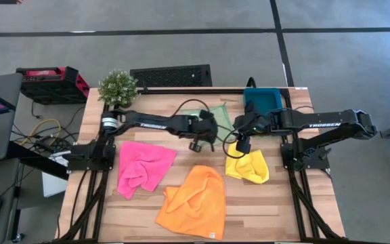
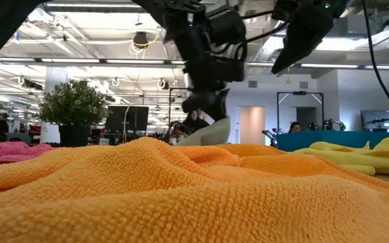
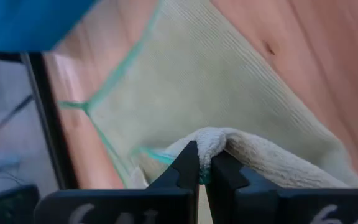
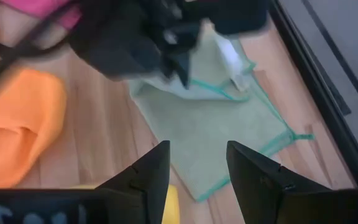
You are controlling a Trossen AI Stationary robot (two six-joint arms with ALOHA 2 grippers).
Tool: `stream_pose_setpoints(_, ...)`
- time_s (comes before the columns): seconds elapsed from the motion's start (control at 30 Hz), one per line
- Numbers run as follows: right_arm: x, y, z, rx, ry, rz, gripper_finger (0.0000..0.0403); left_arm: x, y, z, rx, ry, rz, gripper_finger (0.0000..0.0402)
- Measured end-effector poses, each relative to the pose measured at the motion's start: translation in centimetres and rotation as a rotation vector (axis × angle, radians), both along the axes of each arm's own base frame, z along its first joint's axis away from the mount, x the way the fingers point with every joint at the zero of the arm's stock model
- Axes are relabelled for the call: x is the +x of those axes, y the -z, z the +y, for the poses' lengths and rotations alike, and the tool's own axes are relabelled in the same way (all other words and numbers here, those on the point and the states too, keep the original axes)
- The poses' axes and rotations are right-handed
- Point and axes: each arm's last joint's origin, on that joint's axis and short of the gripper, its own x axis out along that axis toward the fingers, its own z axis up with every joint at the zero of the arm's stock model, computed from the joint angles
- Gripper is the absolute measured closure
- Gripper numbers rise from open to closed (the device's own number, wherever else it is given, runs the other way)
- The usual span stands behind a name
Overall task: Fold microfiber towels
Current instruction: Fold the green microfiber towel
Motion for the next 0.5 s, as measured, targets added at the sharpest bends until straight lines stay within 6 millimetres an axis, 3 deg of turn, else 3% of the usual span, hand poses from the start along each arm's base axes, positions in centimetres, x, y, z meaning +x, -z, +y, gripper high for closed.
stream_pose_setpoints(0.2,-1.2,-0.7,0.8,-0.002,-0.003,-0.013,0.0220,2.2,-0.9,1.2,0.030,0.014,-0.052,0.0400)
stream_pose_setpoints(0.5,-2.0,-1.2,1.5,-0.003,-0.006,-0.025,0.0220,3.2,-1.9,1.8,0.091,0.065,-0.150,0.0400)
